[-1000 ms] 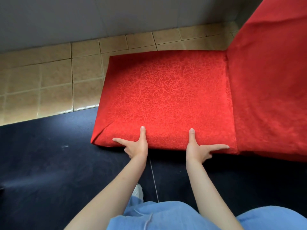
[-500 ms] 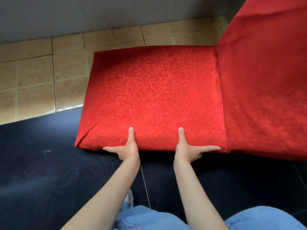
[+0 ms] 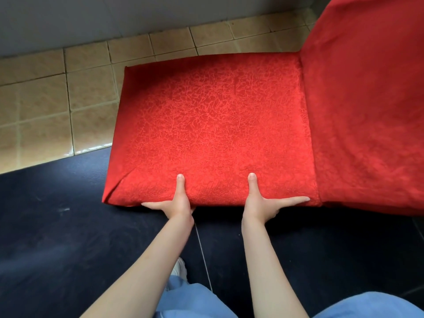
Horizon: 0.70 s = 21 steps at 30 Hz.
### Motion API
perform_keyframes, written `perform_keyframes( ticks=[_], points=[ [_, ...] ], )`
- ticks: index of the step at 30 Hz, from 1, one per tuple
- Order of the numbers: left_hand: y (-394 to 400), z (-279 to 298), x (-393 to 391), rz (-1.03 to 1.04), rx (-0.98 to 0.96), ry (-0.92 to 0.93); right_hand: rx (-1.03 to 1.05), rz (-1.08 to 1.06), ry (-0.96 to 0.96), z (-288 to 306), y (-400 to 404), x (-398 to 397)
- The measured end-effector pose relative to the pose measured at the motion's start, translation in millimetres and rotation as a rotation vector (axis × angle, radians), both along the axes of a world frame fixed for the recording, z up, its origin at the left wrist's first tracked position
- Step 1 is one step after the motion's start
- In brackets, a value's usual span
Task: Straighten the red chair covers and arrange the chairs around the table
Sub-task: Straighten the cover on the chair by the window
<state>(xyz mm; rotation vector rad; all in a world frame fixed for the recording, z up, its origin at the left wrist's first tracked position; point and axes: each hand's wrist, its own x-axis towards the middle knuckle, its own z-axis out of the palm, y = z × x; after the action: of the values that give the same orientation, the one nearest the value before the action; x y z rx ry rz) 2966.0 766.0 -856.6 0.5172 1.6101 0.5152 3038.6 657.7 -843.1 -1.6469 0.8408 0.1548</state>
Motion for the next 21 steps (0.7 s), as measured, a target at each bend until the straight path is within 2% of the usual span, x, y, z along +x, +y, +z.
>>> perform_keyframes(
  ticks=[11, 21],
  points=[
    [3, 1, -1, -0.028, -0.028, 0.031, 0.004, -0.003, -0.016, 1, -1, 0],
    [12, 24, -17, -0.046, -0.076, 0.050, -0.017, 0.015, 0.067, 31, 2, -15]
  ],
)
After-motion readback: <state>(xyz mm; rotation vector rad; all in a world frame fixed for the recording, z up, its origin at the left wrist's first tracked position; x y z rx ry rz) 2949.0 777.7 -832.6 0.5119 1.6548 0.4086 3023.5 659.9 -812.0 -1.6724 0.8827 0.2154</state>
